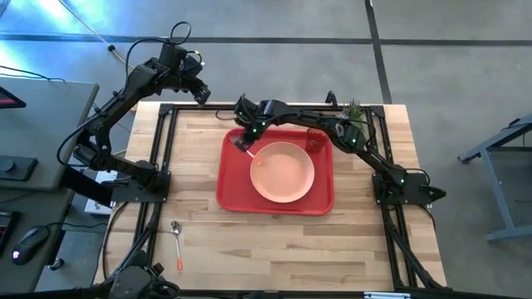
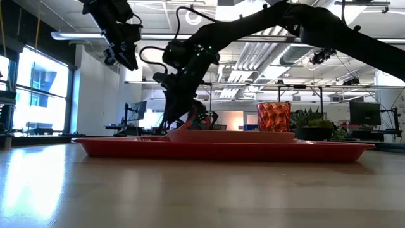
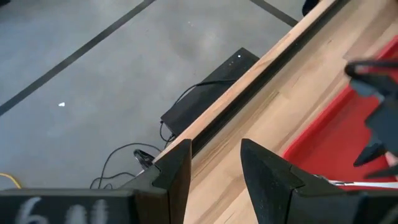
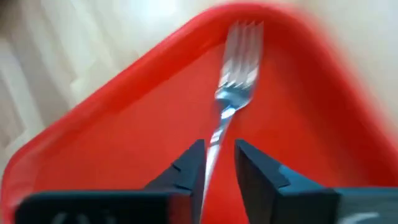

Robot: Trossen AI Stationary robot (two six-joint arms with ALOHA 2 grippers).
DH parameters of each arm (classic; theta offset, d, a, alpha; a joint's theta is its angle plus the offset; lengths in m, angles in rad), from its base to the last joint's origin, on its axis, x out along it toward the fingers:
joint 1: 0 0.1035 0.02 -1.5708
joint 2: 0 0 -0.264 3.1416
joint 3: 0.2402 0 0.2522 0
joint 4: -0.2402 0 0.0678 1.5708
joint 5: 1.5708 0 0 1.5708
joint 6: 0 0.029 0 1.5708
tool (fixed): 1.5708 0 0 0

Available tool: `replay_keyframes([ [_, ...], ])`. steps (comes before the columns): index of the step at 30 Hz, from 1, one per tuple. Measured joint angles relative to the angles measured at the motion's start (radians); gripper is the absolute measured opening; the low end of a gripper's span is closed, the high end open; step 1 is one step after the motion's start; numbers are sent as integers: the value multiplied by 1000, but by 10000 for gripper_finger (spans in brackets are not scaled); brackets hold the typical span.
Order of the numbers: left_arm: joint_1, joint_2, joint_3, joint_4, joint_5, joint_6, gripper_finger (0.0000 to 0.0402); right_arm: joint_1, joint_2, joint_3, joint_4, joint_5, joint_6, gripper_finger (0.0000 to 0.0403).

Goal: Pick and place plate/cup/fork/spoon on tray
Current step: Put the white orange fork on the left side of the light orange plate

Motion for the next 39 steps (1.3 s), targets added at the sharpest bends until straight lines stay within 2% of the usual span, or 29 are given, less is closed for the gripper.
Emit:
replay_keyframes([
  [3,-1,0,0,0,2,0,131,15,23,0,-4,-43,2,109],
  [5,-2,1,0,2,2,0,131,27,38,0,-8,-35,13,130],
  [8,-1,1,0,4,2,1,131,44,56,0,-30,63,27,146],
  [12,-1,1,0,9,2,1,131,59,59,-1,-39,190,14,146],
  [16,-1,1,0,25,2,1,131,59,59,-1,-42,174,2,116],
  [21,-1,1,0,52,2,12,131,57,61,-1,-51,140,10,21],
  [22,-1,1,0,51,2,12,131,56,61,-1,-54,129,17,12],
  [27,-1,1,0,50,8,11,131,42,60,-1,-64,111,53,23],
  [31,-1,1,0,51,60,-14,131,33,20,-1,-69,127,42,6],
  [36,-2,-15,0,43,73,-47,131,23,-105,-7,-90,249,25,5],
  [39,-1,-41,0,46,116,-74,131,16,-180,-38,-93,348,25,5],
])
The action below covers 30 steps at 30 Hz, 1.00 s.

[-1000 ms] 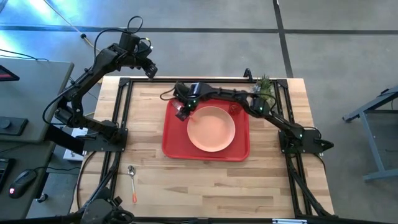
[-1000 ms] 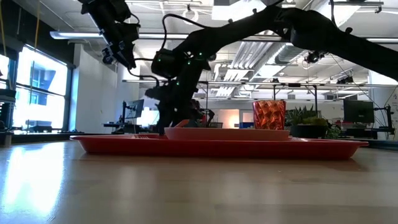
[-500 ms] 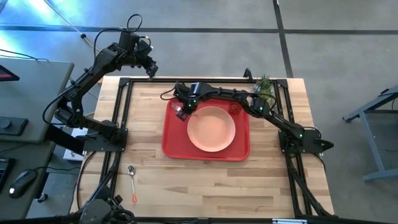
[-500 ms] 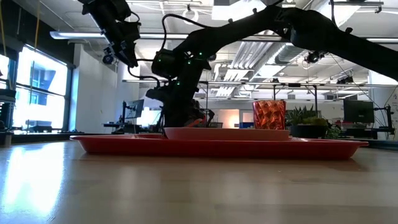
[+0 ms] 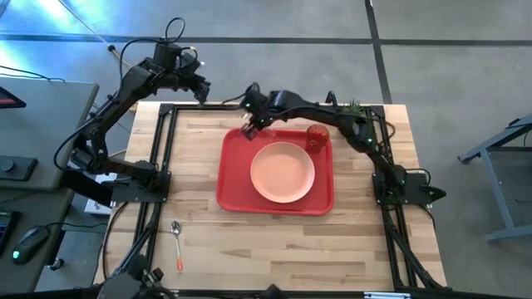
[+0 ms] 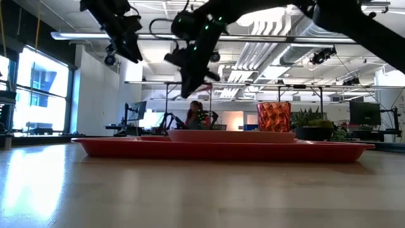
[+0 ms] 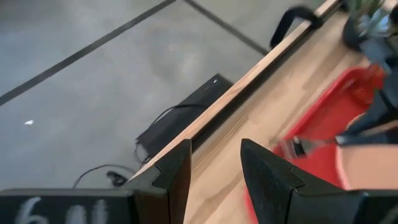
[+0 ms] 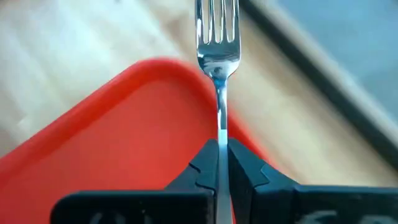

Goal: Pick and place plate/cup/fork/spoon on tray
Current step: Put the white orange fork on the left side of the light orange plate

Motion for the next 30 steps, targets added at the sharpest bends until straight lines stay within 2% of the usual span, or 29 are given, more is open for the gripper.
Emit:
replay_keyframes([
  [3,-1,-29,0,12,26,-43,131,-1,-96,-73,28,143,9,3],
  [5,-6,-41,1,25,51,-71,131,0,-171,-159,108,237,24,3],
  [9,-40,-36,1,46,109,-104,131,5,-321,-376,371,282,-3,2],
  [13,-93,-36,1,147,209,-145,131,59,-455,-568,588,388,-66,1],
  [17,-153,-36,1,317,296,-225,131,125,-540,-697,673,551,-113,1],
  [22,-245,-17,1,508,306,-257,131,195,-594,-774,751,701,-152,1],
  [30,-356,66,0,719,331,-263,131,287,-606,-718,831,853,-312,1],
])
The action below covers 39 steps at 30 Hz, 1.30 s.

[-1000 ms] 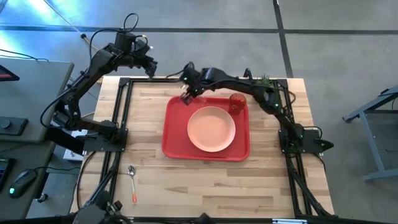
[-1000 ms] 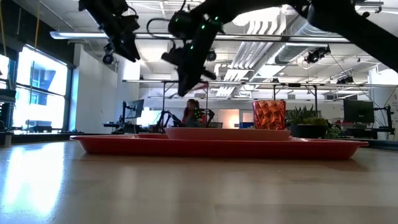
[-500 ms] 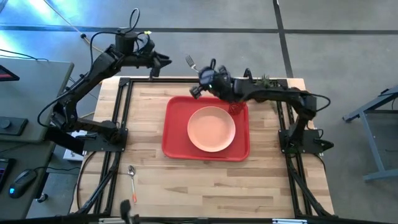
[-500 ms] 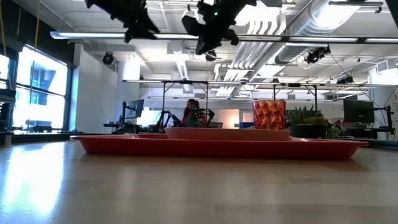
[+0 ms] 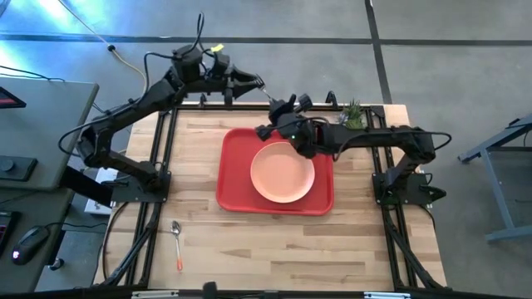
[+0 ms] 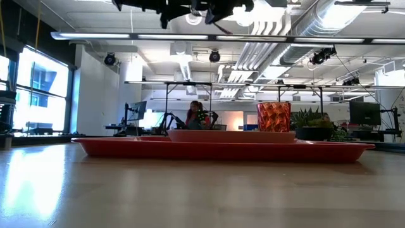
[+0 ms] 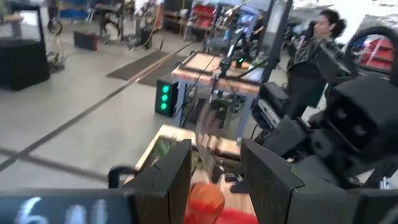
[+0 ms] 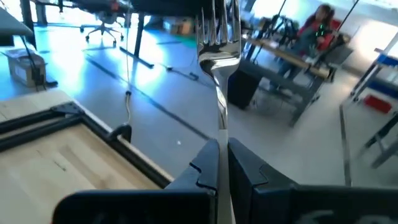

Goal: Pick and place plate/cup/fork/spoon on tray
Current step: Put the white orange fork on the left side of the light orange plate

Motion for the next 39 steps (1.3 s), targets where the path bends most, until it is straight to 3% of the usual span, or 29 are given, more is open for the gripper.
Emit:
replay_keyframes([
  [8,-27,31,0,125,-3,-30,122,45,0,85,-18,66,-108,1],
  [12,-29,30,0,164,-17,-30,63,52,0,98,-41,71,-110,1],
  [15,-27,30,0,163,-18,-46,11,52,-1,102,-76,-4,-102,3],
  [21,-27,30,0,89,-21,-57,3,52,0,102,-156,-65,72,36],
  [27,-17,22,0,-29,-48,-46,2,49,-31,101,-207,-116,141,80],
  [30,-23,14,0,-56,-48,-60,1,47,-36,101,-217,-110,151,71],
  [36,-35,-21,1,-134,-107,-22,1,47,-39,101,-229,-113,132,6],
  [39,-29,-33,2,-253,-104,32,1,47,-39,101,-239,-90,131,15],
])
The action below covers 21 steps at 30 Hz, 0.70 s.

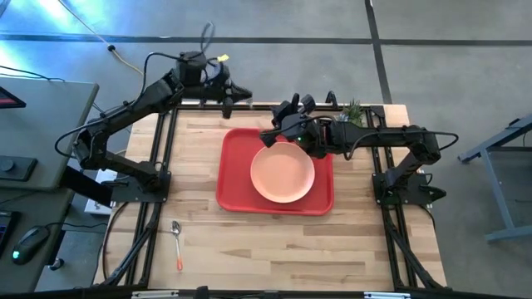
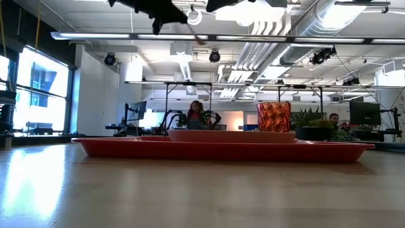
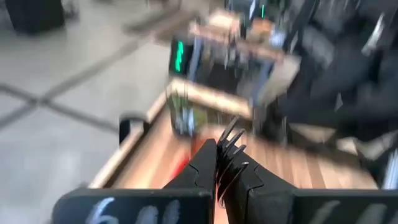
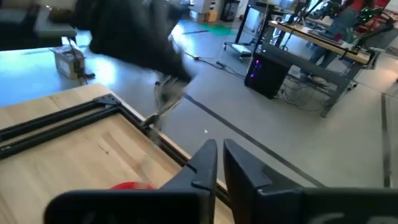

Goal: Pick and place plate/cup/fork/spoon on tray
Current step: Put the white orange fork on the left side of the light orange plate

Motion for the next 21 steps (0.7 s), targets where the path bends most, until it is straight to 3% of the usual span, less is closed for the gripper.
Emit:
replay_keyframes([
  [6,16,43,-1,-397,-8,184,1,0,-34,0,-16,-23,13,38],
  [8,8,71,-34,-440,-6,204,1,-1,-53,0,-29,-57,42,38],
  [12,-6,117,-155,-389,3,211,1,-14,-81,0,-37,-134,48,38],
  [21,6,220,-405,-136,5,78,0,3,-92,0,-167,-138,136,39],
])
